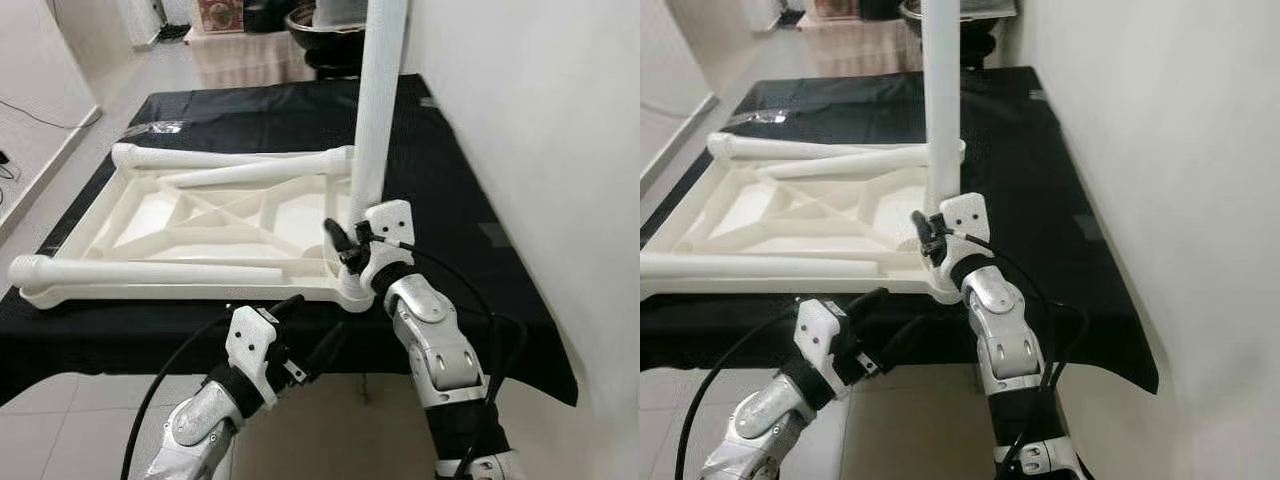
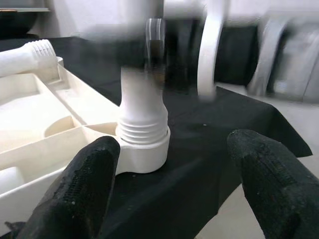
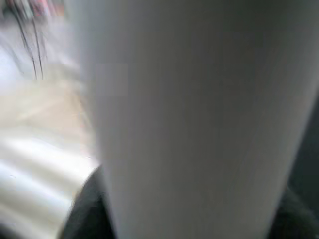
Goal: Building children table
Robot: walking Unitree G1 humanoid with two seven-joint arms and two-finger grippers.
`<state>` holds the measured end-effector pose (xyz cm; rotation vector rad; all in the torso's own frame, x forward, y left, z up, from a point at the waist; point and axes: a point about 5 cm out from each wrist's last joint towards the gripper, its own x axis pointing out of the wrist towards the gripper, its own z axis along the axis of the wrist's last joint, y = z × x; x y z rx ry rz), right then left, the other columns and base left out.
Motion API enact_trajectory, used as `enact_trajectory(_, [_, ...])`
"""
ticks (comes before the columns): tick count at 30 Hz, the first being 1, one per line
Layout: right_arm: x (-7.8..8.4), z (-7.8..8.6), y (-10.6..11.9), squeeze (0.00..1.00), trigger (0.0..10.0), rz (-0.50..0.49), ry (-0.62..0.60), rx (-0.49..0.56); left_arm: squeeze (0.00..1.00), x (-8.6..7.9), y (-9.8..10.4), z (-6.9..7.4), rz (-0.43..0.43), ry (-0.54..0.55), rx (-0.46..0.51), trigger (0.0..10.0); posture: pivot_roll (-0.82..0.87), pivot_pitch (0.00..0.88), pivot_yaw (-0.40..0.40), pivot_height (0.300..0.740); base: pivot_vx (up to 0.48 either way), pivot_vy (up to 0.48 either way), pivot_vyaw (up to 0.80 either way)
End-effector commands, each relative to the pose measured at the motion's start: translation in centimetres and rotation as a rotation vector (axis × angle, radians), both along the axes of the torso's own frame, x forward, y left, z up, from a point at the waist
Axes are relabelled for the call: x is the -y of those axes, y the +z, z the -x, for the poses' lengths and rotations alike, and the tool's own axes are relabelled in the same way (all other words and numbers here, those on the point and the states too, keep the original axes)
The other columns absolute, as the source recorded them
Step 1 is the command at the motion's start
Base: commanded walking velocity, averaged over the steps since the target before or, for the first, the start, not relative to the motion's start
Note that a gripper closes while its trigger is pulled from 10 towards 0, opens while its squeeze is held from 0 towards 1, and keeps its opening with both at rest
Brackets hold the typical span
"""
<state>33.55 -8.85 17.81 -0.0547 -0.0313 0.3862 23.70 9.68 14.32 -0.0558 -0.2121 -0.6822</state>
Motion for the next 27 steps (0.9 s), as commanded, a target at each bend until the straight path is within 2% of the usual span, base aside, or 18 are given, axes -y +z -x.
enact_trajectory(1, [-0.1,0.0,-0.9,1.0,10.0,-0.03,0.053,-0.058,0.0,-0.4,-0.5,0.1,-0.006,0.02,-0.017,10.0,0.05,0.161,0.052,0.74,0.0,0.0,0.0])
enact_trajectory(2, [0.0,-0.1,-0.1,1.0,10.0,-0.055,0.113,-0.033,0.0,-0.4,-0.5,0.0,-0.005,0.019,-0.017,10.0,0.05,0.161,0.052,0.74,0.0,0.0,0.0])
enact_trajectory(3, [0.0,-0.1,-0.1,1.0,10.0,-0.055,0.113,-0.033,0.0,-0.4,-0.5,0.0,-0.005,0.019,-0.017,10.0,0.05,0.161,0.052,0.74,0.0,0.0,0.0])
enact_trajectory(4, [0.5,-0.5,0.8,0.0,10.0,-0.053,0.208,0.002,0.0,-0.3,-0.5,0.0,-0.003,0.018,-0.017,10.0,0.05,0.157,0.049,0.74,0.0,0.0,0.0])
enact_trajectory(5, [1.3,-0.8,1.8,0.0,10.0,-0.017,0.299,0.033,0.0,-0.2,-0.5,0.0,-0.002,0.016,-0.017,10.0,0.06,0.154,0.044,0.74,0.0,0.0,0.0])
enact_trajectory(6, [1.3,-0.8,1.8,0.0,10.0,-0.017,0.299,0.033,0.0,-0.2,-0.5,0.0,-0.002,0.016,-0.017,10.0,0.06,0.154,0.044,0.74,0.0,0.0,0.0])
enact_trajectory(7, [2.4,-1.1,2.8,0.0,10.0,0.056,0.381,0.062,0.0,-0.1,-0.5,0.0,0.0,0.016,-0.017,10.0,0.06,0.154,0.039,0.74,0.0,0.0,0.0])
enact_trajectory(9, [2.7,-1.2,3.0,0.0,10.0,0.079,0.392,0.068,0.0,-0.1,-0.5,0.0,0.001,0.016,-0.017,10.0,0.06,0.154,0.039,0.74,0.0,0.0,0.0])
enact_trajectory(11, [3.4,-1.2,3.7,0.0,10.0,0.138,0.465,0.092,0.0,0.0,-0.5,0.1,0.003,0.018,-0.015,10.0,0.06,0.153,0.034,0.74,0.0,0.0,0.0])
enact_trajectory(12, [3.4,-1.2,3.7,0.0,10.0,0.138,0.465,0.092,0.0,0.0,-0.5,0.1,0.003,0.018,-0.015,10.0,0.06,0.153,0.034,0.74,0.0,0.0,0.0])
enact_trajectory(13, [4.1,-0.8,3.9,0.0,10.0,0.179,0.554,0.082,0.0,0.1,-0.5,0.1,0.005,0.02,-0.014,10.0,0.06,0.152,0.028,0.74,0.0,0.0,0.0])
enact_trajectory(14, [4.1,-0.8,3.9,0.0,10.0,0.179,0.554,0.082,0.0,0.1,-0.5,0.1,0.005,0.02,-0.014,10.0,0.06,0.152,0.028,0.74,0.0,0.0,0.0])
enact_trajectory(16, [5.0,-0.3,3.8,0.0,10.0,0.207,0.638,0.058,0.0,0.1,-0.5,0.1,0.007,0.022,-0.013,10.0,0.06,0.152,0.026,0.74,0.0,0.0,0.0])
enact_trajectory(24, [5.7,0.0,3.6,0.0,10.0,0.209,0.69,0.038,0.0,0.2,-0.6,0.1,0.01,0.023,-0.014,10.0,0.05,0.149,0.029,0.74,0.0,0.0,0.0])
enact_trajectory(25, [5.8,-0.1,3.6,0.0,1.9,0.198,0.698,0.035,0.0,0.2,-0.6,0.1,0.011,0.021,-0.015,10.0,0.05,0.146,0.032,0.74,0.0,0.0,0.0])
enact_trajectory(27, [5.8,-0.1,3.6,0.0,1.9,0.198,0.698,0.035,0.0,0.2,-0.6,0.1,0.011,0.021,-0.015,10.0,0.05,0.146,0.032,0.74,0.0,0.0,0.0])
